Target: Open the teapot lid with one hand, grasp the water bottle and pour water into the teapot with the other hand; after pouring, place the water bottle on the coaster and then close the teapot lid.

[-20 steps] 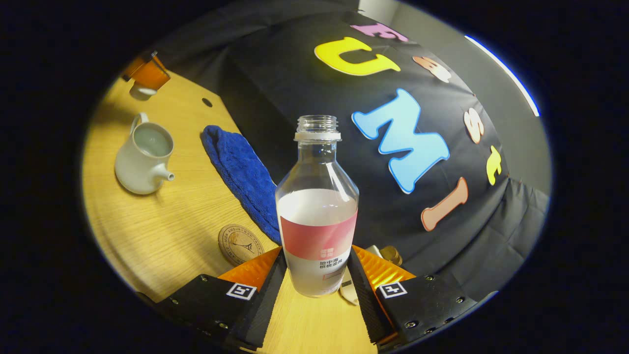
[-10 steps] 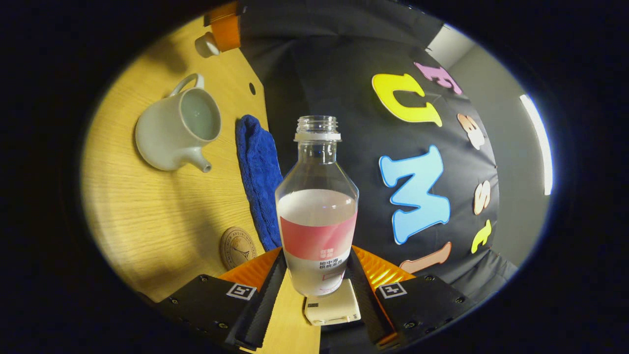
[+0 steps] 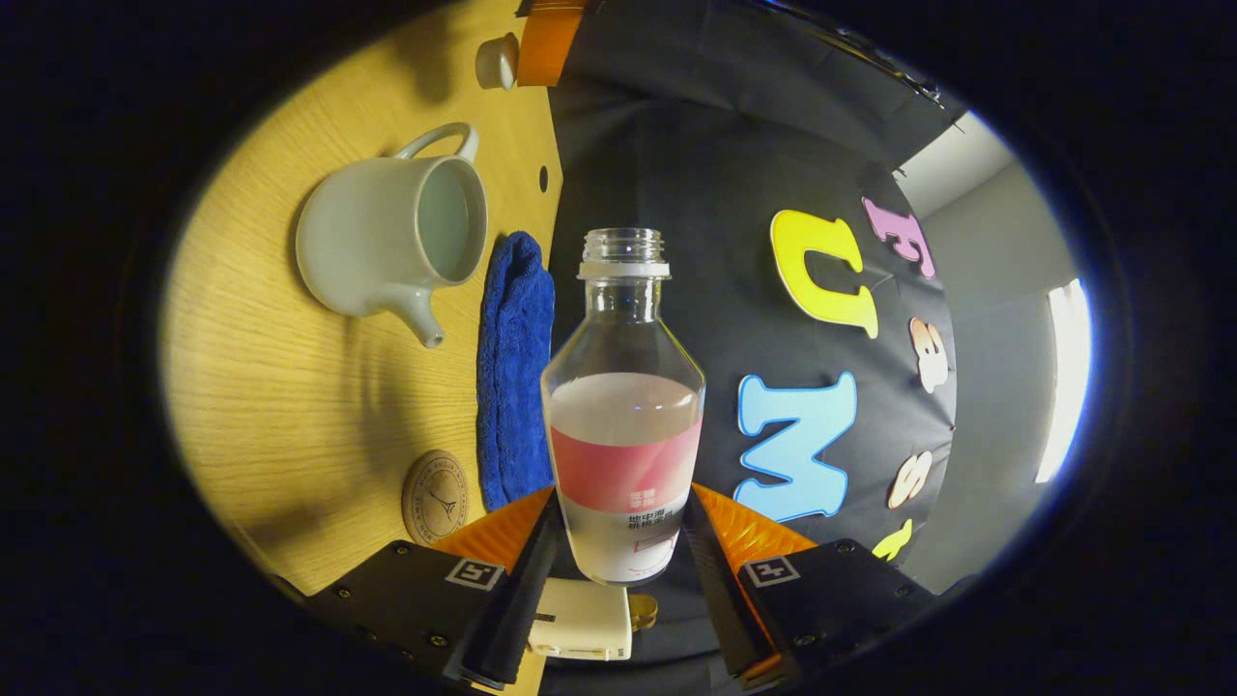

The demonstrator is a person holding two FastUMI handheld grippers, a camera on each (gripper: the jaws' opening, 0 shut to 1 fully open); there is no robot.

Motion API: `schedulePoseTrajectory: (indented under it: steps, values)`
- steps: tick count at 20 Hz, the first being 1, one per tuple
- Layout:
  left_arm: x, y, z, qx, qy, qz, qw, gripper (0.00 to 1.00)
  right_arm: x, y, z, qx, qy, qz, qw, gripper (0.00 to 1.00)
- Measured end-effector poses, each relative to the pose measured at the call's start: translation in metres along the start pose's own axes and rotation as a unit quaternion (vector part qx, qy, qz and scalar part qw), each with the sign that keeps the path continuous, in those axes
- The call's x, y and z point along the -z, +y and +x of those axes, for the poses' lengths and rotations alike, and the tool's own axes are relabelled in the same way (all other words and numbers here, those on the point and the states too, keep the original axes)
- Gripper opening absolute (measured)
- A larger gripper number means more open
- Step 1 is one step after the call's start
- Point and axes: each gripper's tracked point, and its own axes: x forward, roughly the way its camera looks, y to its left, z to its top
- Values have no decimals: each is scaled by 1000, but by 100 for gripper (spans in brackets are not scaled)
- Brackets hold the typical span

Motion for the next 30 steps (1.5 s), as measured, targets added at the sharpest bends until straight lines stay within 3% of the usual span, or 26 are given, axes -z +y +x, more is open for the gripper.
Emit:
schedulePoseTrajectory:
  steps: [7, 30]
  values:
    - [4, 2, 1, -2, 4, -1, 1000, 7, 0, -15, 4, 26, -8, -55, 998, 75]
    - [7, 3, 5, -2, 6, -3, 1000, 7, -7, -45, 14, 73, -35, -121, 989, 75]
